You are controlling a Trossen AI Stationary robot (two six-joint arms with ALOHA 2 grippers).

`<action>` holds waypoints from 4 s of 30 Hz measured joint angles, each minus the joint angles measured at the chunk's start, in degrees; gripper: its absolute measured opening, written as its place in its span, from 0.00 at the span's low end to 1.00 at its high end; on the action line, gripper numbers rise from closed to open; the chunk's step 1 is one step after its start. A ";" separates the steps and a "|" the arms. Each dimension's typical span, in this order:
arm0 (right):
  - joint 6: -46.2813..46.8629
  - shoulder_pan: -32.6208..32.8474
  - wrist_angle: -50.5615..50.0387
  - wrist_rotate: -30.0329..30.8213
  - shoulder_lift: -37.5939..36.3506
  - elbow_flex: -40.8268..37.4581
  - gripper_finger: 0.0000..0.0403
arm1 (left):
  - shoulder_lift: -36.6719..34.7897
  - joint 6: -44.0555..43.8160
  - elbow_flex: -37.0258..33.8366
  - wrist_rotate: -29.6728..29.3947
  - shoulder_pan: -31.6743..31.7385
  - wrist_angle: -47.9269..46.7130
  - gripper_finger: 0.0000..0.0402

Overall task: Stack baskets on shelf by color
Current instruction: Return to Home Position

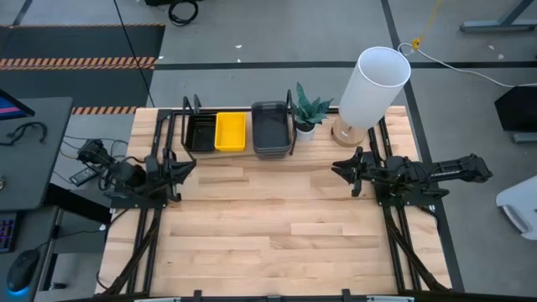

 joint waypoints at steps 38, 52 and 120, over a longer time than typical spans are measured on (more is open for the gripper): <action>0.54 0.00 -0.02 -0.02 0.02 0.00 0.27 | 0.00 -0.46 -0.01 -0.20 0.00 -3.11 0.06; 0.54 0.02 -0.03 -0.02 0.01 0.00 0.27 | 0.00 -0.48 0.00 -0.20 0.00 -3.11 0.08; 0.54 0.02 -0.02 -0.04 0.01 0.00 0.27 | 0.00 -0.44 0.00 -0.18 0.00 -3.11 0.06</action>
